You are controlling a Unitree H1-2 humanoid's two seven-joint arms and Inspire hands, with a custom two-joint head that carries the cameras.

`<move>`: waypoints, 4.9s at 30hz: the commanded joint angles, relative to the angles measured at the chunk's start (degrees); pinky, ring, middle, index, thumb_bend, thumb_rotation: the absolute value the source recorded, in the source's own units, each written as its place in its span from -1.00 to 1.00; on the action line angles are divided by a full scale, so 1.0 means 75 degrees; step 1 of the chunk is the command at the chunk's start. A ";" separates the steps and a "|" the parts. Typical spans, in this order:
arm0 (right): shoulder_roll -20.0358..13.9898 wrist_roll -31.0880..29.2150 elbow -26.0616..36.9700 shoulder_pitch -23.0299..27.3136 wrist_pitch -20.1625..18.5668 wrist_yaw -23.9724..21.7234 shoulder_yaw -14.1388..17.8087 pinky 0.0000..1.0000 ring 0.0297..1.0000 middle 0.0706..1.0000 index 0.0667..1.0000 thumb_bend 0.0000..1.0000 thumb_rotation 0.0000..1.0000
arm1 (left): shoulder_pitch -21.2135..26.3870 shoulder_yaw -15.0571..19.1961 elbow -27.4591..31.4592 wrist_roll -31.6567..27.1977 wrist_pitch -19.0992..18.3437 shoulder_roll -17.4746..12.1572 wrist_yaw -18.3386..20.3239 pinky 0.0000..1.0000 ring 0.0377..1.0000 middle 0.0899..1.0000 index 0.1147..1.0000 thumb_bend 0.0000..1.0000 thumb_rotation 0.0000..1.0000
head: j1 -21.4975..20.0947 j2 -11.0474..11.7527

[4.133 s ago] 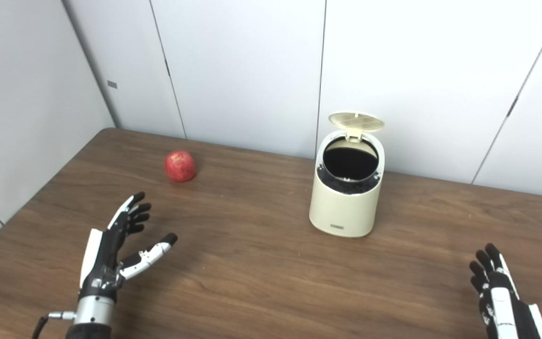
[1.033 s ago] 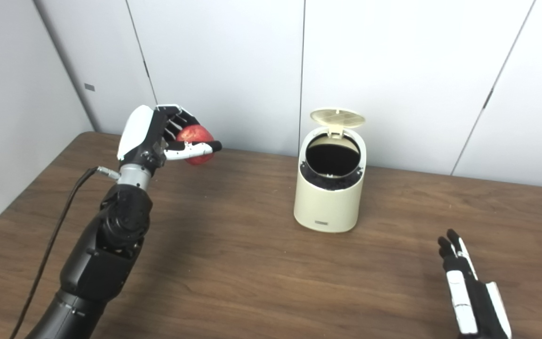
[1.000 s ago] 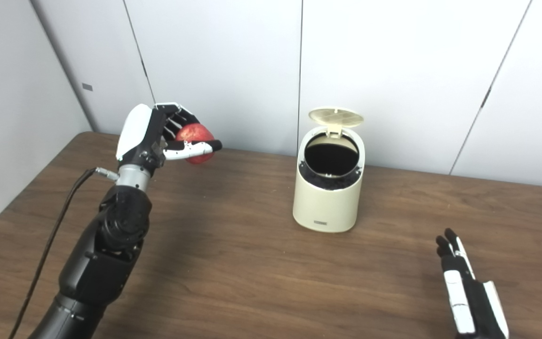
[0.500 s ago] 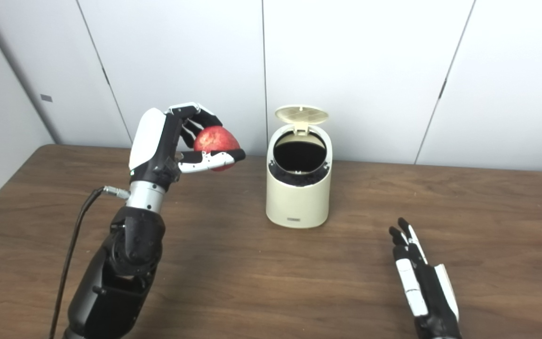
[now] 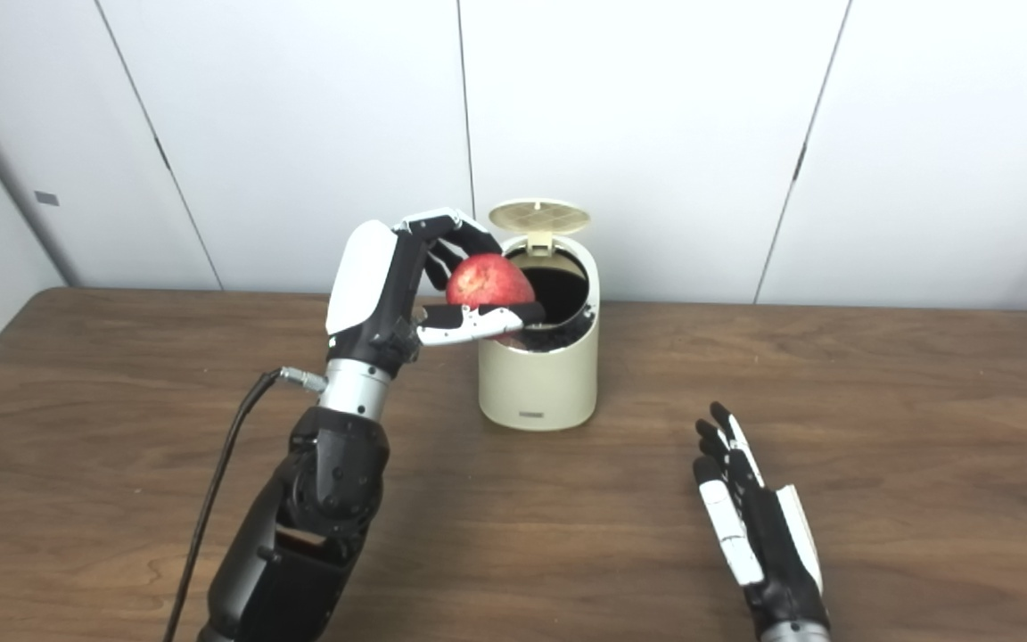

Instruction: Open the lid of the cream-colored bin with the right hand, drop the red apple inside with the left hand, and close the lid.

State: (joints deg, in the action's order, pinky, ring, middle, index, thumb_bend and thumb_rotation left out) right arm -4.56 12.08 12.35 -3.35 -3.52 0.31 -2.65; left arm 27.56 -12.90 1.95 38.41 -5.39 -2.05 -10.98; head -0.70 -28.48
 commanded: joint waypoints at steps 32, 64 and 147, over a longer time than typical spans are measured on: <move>0.0232 0.0066 0.0394 0.0145 0.0024 0.0074 -0.0094 0.69 0.84 0.86 0.91 0.03 1.00 | 0.1616 -0.0307 -0.3243 0.0299 0.1853 -0.0123 -0.1548 -0.26 -0.20 0.00 -0.16 -0.05 -1.00 | -0.0401 0.0052; 0.0091 -0.0108 0.0562 0.0163 -0.0269 -0.0134 -0.0061 0.60 0.72 0.72 0.88 0.04 1.00 | 0.1409 -0.0956 -0.2988 0.1281 0.0683 -0.0290 -0.1723 0.17 0.30 0.30 0.21 0.85 -1.00 | -0.0262 -0.0034; -0.0474 -0.0011 -0.0219 0.2596 -0.0171 -0.0059 0.0384 0.80 0.88 0.89 0.81 0.24 1.00 | -0.2343 0.1441 0.1415 -0.2534 -0.0050 -0.0685 0.1179 0.36 0.52 0.60 0.59 0.03 0.30 | -0.0273 -0.0056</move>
State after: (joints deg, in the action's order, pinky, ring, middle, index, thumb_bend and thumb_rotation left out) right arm -7.34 11.63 9.76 13.12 -6.61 -0.53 0.10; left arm 9.00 -2.26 10.32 20.09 -5.26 -6.55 -3.30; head -2.72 -28.83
